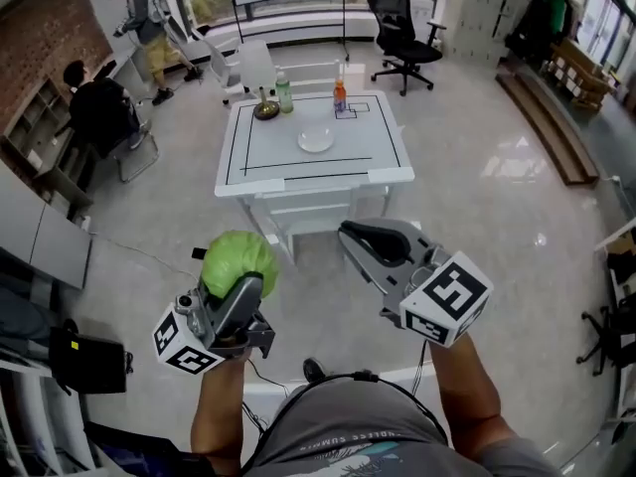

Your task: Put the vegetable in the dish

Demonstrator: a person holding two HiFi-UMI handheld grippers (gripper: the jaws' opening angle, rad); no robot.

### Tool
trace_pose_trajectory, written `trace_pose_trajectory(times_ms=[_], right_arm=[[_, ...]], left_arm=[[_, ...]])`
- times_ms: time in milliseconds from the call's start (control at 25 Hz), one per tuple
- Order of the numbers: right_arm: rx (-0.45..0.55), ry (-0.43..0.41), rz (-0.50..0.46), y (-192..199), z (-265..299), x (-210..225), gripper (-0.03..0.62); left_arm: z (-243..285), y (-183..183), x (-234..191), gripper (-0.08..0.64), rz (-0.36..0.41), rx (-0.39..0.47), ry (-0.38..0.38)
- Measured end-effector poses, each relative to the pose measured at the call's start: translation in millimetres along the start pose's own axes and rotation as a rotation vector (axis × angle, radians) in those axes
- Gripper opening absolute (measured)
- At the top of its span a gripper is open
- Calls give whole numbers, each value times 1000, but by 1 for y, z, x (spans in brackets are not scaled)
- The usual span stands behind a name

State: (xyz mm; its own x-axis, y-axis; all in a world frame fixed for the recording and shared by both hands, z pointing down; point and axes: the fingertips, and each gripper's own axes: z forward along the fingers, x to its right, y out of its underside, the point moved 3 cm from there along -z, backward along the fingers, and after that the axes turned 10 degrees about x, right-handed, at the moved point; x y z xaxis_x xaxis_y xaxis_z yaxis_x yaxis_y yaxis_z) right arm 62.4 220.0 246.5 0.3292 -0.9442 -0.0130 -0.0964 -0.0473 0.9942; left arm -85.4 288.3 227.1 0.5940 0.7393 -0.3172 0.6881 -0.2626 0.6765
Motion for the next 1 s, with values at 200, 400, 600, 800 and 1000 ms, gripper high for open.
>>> trace_pose_trajectory(times_ms=[200, 400, 600, 800, 1000], right_arm=[[-12, 38, -14, 1, 34, 13, 8], [-30, 63, 4, 10, 53, 20, 8], [-41, 65, 3, 7, 66, 41, 8], [-66, 18, -2, 18, 80, 91, 8], [-85, -27, -8, 17, 90, 129, 8]], left_arm=[[7, -9, -36, 310, -38, -15, 31], [10, -16, -62, 310, -57, -24, 44], [26, -17, -83, 310, -60, -22, 43], [47, 6, -115, 310, -51, 4, -5], [78, 19, -140, 310, -35, 39, -12]])
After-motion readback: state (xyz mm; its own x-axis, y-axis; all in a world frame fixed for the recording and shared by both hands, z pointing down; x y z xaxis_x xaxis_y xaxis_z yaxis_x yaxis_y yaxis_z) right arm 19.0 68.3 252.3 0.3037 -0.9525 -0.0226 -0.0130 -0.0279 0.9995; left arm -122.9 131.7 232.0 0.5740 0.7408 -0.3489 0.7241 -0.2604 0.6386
